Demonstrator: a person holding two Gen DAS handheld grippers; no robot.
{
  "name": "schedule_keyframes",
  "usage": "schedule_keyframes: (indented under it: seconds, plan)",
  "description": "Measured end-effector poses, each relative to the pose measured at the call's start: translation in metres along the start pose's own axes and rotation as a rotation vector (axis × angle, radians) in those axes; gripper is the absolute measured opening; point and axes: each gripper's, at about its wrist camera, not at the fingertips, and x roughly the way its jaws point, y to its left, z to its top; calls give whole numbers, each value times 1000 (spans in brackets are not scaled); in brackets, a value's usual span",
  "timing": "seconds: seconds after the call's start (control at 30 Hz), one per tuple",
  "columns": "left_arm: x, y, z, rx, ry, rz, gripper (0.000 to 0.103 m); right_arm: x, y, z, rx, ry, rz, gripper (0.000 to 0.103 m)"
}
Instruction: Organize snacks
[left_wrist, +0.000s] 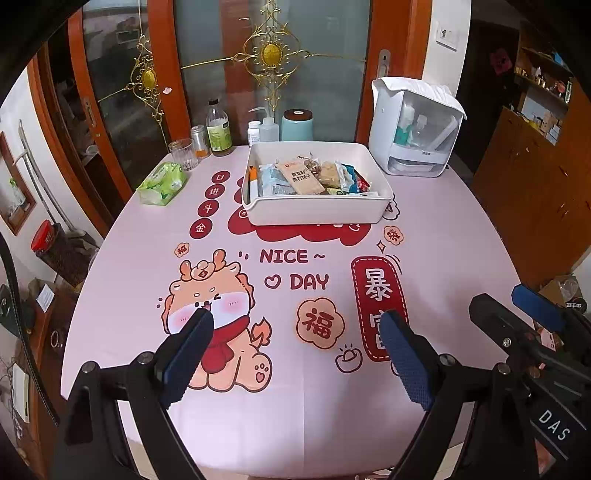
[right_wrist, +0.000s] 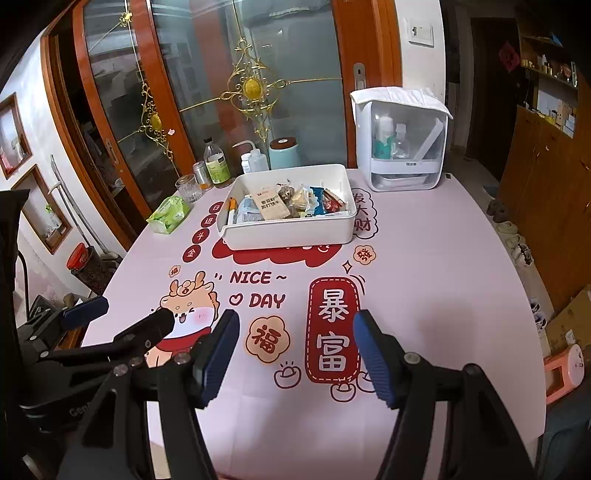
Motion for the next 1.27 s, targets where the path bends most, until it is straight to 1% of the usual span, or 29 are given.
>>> schedule_keyframes:
  seconds: [0.23,0.73,1.27]
  plan:
    - [-2,-1,3,11,-14,7,91,-1,0,2,-3,-11,-9,65]
    - [3,-2,1,18,6,8,91,0,1,1,3,-7,-6,65]
    - [3,0,2,18,9,8,91,2,1,2,4,-2,-6,65]
